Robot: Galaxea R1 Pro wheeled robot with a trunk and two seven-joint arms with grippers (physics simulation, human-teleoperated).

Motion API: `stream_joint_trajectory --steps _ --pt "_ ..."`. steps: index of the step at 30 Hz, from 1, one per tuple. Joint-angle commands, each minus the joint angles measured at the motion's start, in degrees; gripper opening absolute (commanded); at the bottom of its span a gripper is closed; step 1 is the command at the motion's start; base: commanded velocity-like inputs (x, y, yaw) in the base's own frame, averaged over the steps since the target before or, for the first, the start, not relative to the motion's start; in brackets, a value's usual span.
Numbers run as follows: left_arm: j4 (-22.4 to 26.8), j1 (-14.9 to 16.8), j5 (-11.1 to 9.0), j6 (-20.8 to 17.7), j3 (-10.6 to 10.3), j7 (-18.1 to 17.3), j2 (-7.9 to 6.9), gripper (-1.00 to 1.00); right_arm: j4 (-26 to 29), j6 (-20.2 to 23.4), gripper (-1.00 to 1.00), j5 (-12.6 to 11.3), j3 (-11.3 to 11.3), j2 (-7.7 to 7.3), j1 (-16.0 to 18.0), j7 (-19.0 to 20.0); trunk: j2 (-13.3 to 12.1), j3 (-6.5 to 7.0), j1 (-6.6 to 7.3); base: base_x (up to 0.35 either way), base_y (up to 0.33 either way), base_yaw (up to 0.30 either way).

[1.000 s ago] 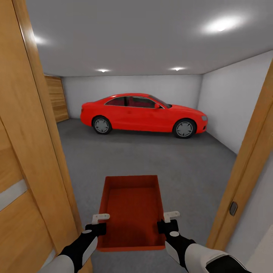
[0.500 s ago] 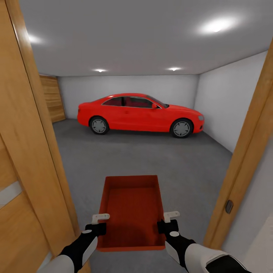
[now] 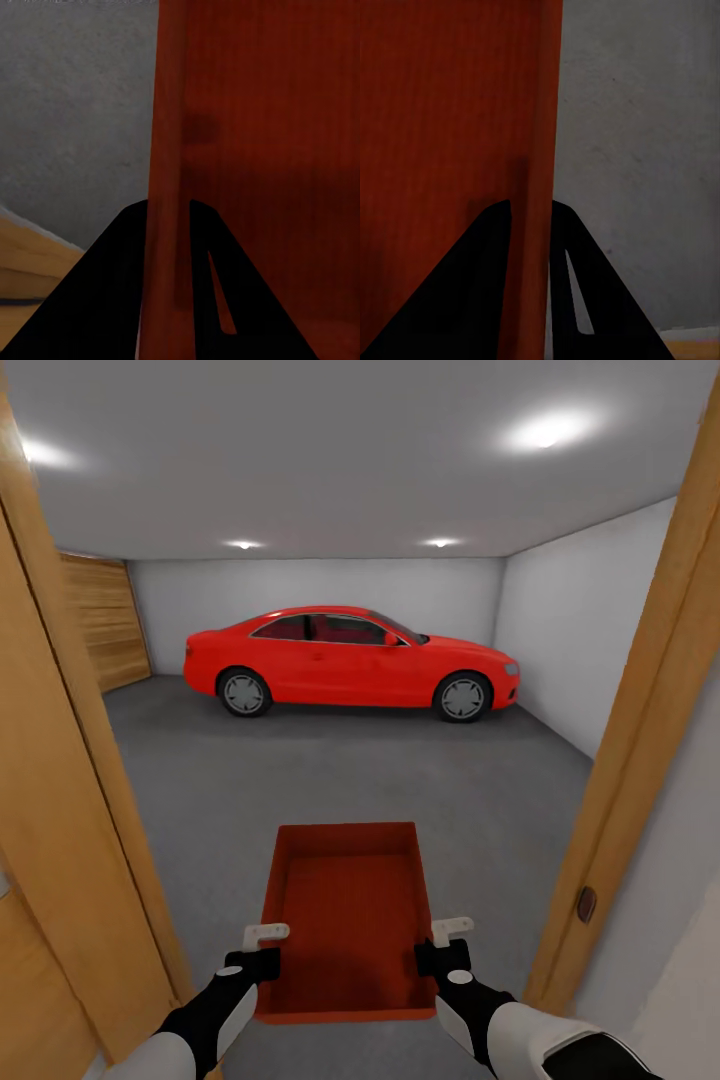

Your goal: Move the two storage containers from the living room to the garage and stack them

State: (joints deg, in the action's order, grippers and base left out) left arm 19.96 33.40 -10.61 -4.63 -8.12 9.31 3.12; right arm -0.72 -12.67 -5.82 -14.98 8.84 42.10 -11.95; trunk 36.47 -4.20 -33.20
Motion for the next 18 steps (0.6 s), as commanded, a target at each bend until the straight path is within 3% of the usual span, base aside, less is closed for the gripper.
stream_joint_trajectory --steps 1,9,18 --pt "0.27 0.09 -1.34 3.32 2.92 4.67 0.00 -1.00 -0.08 0.00 -1.00 0.20 1.88 0.04 0.00 0.36 0.09 -0.10 -0.05 0.307 0.000 0.000" --pt "0.32 0.09 -1.34 3.32 2.93 4.67 0.00 -1.00 -0.08 -0.06 -1.00 0.20 1.88 0.04 0.01 0.35 0.09 -0.10 -0.05 0.288 0.000 0.000" --pt "0.34 0.09 -1.34 3.32 2.94 4.67 0.03 -1.00 -0.08 -0.07 -1.00 0.20 1.88 0.04 0.02 0.35 0.09 -0.10 -0.05 0.052 0.001 0.000"
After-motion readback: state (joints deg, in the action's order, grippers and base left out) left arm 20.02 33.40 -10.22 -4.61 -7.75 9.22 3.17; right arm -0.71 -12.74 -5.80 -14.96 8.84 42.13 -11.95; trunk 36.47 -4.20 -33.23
